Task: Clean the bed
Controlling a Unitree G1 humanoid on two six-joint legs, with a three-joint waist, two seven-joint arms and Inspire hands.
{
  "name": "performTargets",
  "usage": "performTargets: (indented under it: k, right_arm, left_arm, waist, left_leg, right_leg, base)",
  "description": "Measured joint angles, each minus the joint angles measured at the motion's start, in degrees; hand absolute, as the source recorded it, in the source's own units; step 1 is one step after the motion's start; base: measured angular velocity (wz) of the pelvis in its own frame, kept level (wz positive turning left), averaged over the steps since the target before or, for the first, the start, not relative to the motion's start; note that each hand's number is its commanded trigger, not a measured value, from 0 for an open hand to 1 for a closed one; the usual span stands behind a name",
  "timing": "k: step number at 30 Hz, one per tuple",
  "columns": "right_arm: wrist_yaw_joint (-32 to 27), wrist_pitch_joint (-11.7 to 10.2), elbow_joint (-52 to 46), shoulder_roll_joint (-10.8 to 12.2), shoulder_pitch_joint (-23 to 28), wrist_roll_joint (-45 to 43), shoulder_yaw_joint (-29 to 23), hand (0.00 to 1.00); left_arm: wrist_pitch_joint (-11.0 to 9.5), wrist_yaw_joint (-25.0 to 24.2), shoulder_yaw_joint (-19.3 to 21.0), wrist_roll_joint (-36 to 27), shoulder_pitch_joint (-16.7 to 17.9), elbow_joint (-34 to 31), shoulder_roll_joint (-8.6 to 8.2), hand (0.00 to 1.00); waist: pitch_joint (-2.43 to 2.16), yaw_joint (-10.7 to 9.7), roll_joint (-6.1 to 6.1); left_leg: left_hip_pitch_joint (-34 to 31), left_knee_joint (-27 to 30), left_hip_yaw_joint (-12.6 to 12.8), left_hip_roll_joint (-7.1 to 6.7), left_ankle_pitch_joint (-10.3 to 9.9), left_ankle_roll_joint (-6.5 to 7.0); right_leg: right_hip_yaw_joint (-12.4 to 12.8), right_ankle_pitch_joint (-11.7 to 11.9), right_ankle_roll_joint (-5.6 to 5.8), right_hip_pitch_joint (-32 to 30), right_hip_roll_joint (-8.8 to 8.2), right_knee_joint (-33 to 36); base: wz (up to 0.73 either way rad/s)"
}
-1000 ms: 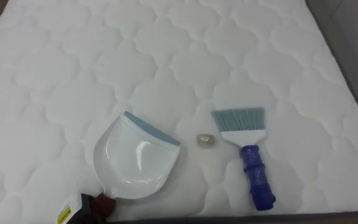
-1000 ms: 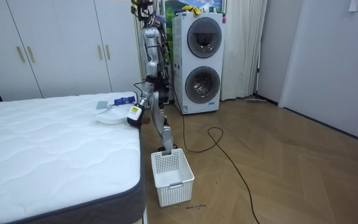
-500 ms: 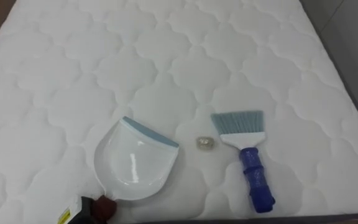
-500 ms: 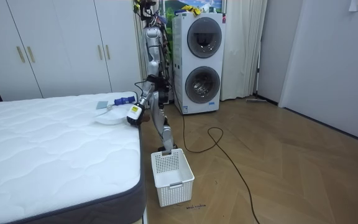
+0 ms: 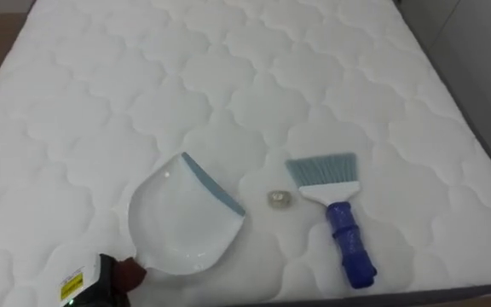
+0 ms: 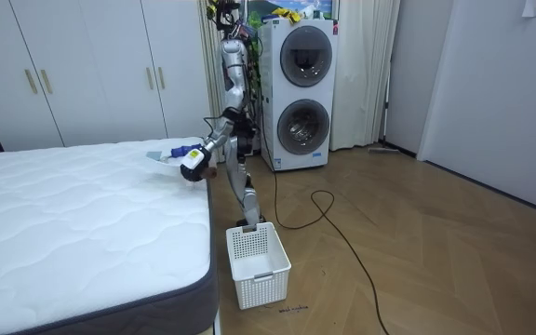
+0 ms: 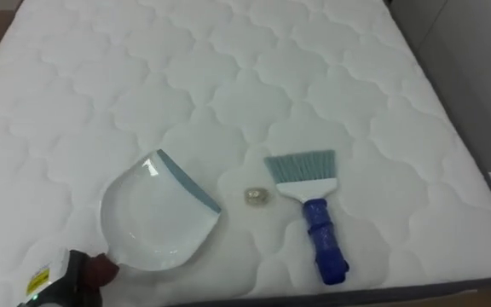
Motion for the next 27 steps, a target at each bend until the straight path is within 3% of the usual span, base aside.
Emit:
performTargets:
  k: [7,16,22,27]
  right_arm:
    - [-1.1,-1.2,-2.1,-2.1,-1.4,4.2,-4.7,0.0]
    - [-3.2,-2.4,-7.4,-3.1,-4.3,5.9,-7.6,0.0]
    - [-8.9,-3.2,-16.8,-5.7,-6.4,5.3,-8.0,0.0]
    - [-14.5,-3.9,-26.9,-7.3,-6.7,3.2,-8.5,0.0]
  left_arm:
    - [-0.8,-1.0,-0.3,-0.1,0.5,-0.4,1.14,1.0]
    - [-0.8,-10.4,-1.0,-0.2,0.9,-1.2,1.92,1.0]
    - [-0.6,-16.0,-1.8,-7.0,0.6,-0.9,2.48,1.0]
    - [0.5,-23.4,-2.2,-16.0,0.9,-0.7,2.67,1.0]
  waist:
    - [-0.15,-0.8,0.44]
    - [0.07,-1.7,0.01]
    - [0.03,-1.9,0.0]
    - [-0.01,-1.7,-0.45]
  left_leg:
    - [0.1,0.0,0.7,-0.03,0.1,0.05]
    - [0.0,-0.8,2.1,0.01,0.2,0.12]
    - [-1.0,-0.9,2.5,0.03,0.2,0.17]
    - [-1.5,-0.9,2.7,0.14,0.3,0.23]
  right_leg:
    - [0.1,0.0,-0.01,0.1,-0.02,0.1]
    - [1.6,0.1,0.07,-1.1,0.06,0.3]
    - [2.4,0.1,0.07,-3.0,0.01,1.2]
    - [2.5,0.1,0.08,-4.0,-0.02,1.0]
  base:
    - [0.0]
    - [-0.08]
    - [-0.08]
    - [-0.02]
